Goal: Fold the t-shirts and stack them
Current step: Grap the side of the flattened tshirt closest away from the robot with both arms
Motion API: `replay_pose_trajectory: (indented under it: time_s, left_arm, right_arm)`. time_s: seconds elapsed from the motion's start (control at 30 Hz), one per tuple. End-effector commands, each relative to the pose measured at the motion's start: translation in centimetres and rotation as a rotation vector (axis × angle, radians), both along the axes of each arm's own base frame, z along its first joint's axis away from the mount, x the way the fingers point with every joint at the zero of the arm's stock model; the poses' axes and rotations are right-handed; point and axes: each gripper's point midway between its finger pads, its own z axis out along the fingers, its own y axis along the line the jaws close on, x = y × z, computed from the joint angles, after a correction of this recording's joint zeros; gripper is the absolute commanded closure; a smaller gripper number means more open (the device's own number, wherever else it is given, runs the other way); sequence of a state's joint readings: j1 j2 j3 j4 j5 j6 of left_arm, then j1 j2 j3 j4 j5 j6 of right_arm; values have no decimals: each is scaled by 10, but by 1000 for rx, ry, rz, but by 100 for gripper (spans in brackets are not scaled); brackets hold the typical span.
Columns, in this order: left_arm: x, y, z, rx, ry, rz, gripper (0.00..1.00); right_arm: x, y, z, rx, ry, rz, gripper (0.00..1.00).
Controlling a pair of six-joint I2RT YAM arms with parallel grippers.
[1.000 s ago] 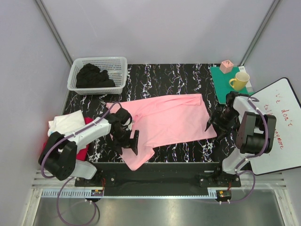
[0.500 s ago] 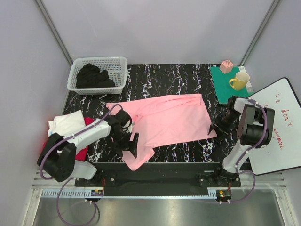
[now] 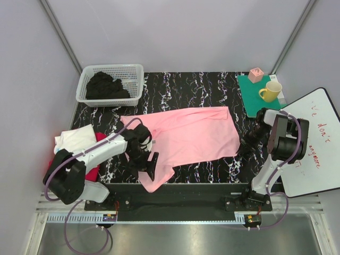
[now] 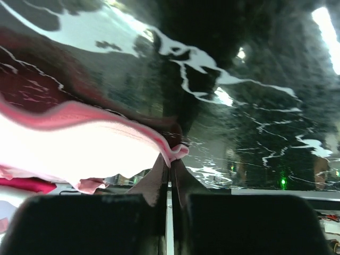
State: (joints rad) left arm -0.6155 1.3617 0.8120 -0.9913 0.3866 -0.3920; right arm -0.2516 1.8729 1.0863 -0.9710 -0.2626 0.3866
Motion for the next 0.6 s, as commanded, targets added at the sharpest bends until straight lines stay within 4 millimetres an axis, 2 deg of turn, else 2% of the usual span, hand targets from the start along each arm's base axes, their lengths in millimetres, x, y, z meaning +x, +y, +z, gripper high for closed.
replay_pose_trajectory:
  time_s: [0.0,0.2,0.3,0.43,0.53,0.57]
  left_arm:
    - [9,-20,11,-53,-14,-41,15]
    - [23,-57,18,-67,-35,-106,14]
    - [13,-78,7,-42,1,-214,14]
    - [16,-92,3,17,-30,-310,19]
    - [18,-94,0,60,-47,-337,30]
    - [17,-91,0,84,-47,-345,30]
  right_arm:
    - [38,1,-4,31,-133,1,100]
    - [52,4,3,66,-165,14,100]
    - [51,4,1,71,-157,23,100]
    - [50,6,1,83,-154,25,100]
    - [51,6,1,89,-158,28,100]
    - [52,6,2,91,-162,28,100]
